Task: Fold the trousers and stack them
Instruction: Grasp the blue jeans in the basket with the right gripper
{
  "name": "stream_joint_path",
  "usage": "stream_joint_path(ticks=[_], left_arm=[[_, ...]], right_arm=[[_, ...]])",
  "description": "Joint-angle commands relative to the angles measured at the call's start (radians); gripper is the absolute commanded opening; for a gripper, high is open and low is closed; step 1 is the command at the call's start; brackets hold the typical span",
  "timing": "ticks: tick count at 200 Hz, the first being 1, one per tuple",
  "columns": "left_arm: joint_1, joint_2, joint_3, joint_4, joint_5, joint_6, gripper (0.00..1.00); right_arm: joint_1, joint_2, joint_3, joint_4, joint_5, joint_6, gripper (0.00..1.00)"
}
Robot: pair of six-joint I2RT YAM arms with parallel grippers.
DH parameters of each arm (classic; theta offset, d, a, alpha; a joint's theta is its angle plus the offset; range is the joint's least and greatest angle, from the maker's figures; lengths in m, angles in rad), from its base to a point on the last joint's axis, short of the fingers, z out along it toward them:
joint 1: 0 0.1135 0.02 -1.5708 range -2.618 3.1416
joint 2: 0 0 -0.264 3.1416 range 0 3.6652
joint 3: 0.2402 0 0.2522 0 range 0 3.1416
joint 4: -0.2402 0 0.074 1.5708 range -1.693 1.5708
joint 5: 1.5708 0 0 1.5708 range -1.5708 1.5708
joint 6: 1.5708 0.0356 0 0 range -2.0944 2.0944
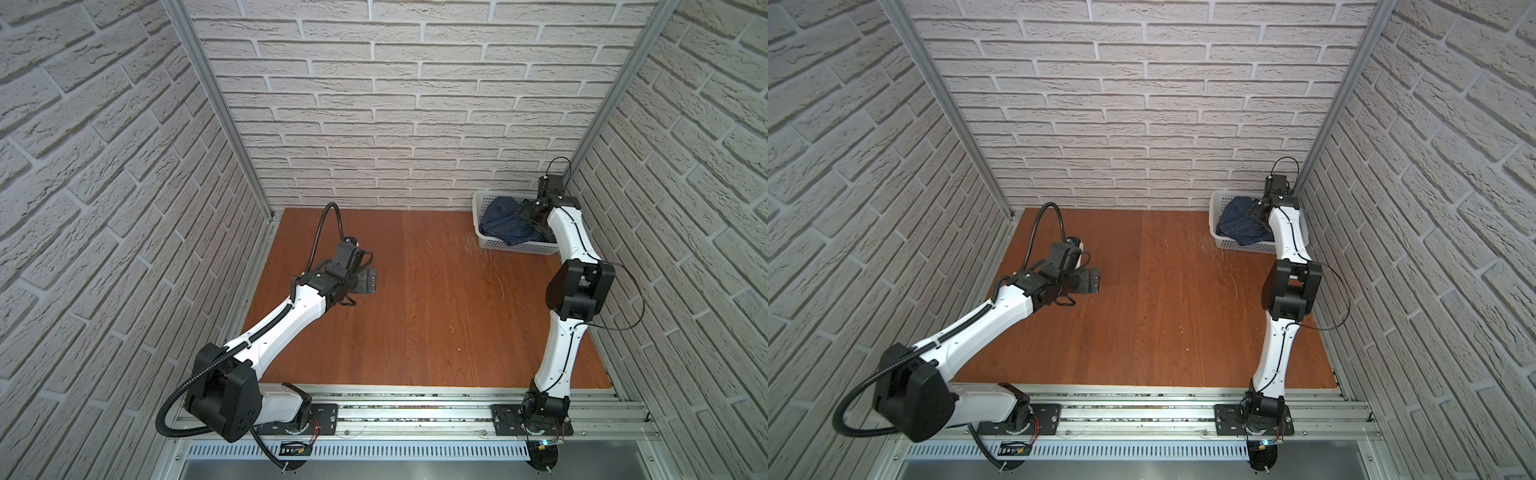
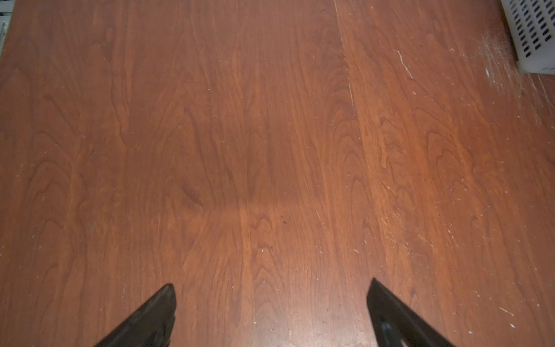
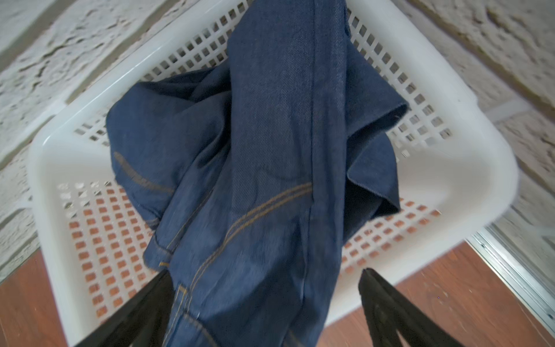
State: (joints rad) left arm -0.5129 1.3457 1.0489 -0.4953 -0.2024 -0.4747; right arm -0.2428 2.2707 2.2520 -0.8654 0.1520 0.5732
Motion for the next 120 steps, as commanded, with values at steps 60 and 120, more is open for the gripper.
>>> stream_joint_path(ticks=[60,120], left_arm=[[-0.042,0.062,0.066,-0.011,-0.002,0.021,0.98],[-0.05,0.088,0.09,-0.006,-0.003,0.026,0.98]], right_arm=[[-0.075,0.177,0.219,-0.016,-0.193,0.072,1.0],[-0.069,0.331,0.302,0.051,-0.305,0.16,1.0]])
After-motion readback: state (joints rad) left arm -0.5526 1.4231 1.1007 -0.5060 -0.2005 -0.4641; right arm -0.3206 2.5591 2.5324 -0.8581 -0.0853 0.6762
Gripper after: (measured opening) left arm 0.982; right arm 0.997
